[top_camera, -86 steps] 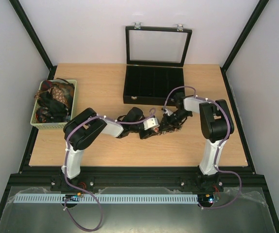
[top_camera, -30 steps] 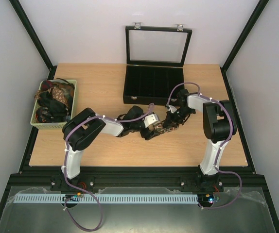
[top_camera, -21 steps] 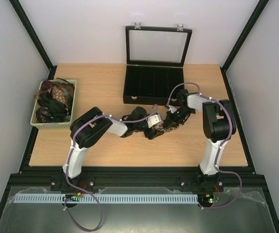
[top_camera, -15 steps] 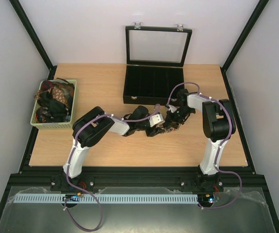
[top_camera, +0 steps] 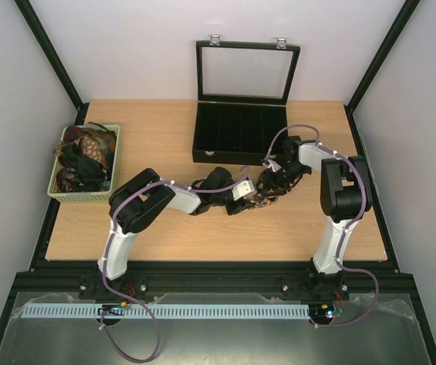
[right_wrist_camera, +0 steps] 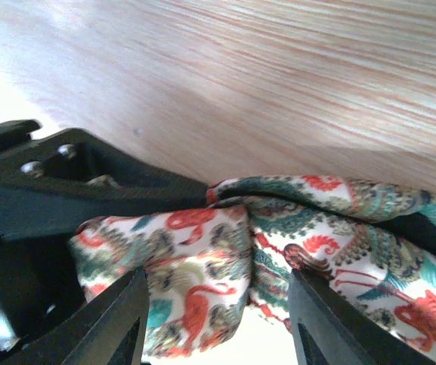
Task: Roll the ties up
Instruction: Roll the tie at the center of the board.
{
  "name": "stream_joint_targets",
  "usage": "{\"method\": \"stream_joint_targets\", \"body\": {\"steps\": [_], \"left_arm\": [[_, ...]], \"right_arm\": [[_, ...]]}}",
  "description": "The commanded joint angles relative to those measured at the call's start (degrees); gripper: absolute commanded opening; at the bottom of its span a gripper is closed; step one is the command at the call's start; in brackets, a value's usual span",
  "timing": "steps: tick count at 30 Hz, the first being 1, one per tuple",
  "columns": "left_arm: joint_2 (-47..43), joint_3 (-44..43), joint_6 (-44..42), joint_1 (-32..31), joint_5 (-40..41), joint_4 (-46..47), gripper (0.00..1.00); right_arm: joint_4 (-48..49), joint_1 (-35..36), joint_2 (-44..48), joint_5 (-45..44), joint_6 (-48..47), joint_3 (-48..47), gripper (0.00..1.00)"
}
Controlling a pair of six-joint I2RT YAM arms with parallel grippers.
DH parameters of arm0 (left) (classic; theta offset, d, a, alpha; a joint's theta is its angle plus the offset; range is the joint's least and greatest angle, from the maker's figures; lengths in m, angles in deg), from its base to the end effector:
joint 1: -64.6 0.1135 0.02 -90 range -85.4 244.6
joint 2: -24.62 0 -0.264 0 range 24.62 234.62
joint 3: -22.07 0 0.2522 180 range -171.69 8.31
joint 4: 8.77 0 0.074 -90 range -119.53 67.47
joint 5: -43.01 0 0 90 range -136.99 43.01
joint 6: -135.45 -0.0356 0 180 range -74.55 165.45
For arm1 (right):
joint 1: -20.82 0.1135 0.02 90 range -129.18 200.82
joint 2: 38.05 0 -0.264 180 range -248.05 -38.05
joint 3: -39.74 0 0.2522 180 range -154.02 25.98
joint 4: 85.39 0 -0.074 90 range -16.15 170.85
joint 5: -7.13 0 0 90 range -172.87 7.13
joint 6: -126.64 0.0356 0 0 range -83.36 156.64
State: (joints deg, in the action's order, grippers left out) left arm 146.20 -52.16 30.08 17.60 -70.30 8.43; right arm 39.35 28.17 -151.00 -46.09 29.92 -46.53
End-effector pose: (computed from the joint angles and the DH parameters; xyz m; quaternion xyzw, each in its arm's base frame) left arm 0.2771 -0.3178 0.0993 0.5257 0.6740 -0.3016 0.4224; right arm 0.3570 0.0675 0.1419 -0.1379 0.9367 0.3151 0.0650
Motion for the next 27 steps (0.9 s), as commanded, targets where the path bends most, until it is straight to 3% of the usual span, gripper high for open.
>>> {"method": "stream_joint_targets", "body": {"steps": [1, 6, 11, 17, 20, 27], "left_arm": [[1.61, 1.87, -1.65, -0.50, 2.00, -12.72, 0.41], [2.07, 0.65, -1.60, -0.67, 2.09, -13.72, 0.42], [2.30, 0.08, -1.32, -0.88, 2.24, -14.13, 0.44], [2.24, -0.28, -0.87, -0.85, 2.39, -14.62, 0.46], [2.06, -1.34, -0.36, -0.76, 1.08, -15.03, 0.51], [0.55, -4.49, -0.62, -0.72, -1.19, -12.61, 0.73]], "right_arm": [[-5.79, -0.69, 3.29, 8.15, -0.96, -0.38, 0.54], [-4.39, 0.47, 2.78, 13.27, 1.58, 1.81, 0.53], [-3.08, 2.39, 1.00, 10.52, 1.13, 3.02, 0.45], [-1.40, 1.65, -0.70, 0.59, -0.72, 3.92, 0.03], [-0.65, 0.54, -1.74, -2.72, -0.05, 3.07, 0.01], [-0.04, -0.17, -4.70, -7.12, 0.87, 2.47, 0.02]]}}
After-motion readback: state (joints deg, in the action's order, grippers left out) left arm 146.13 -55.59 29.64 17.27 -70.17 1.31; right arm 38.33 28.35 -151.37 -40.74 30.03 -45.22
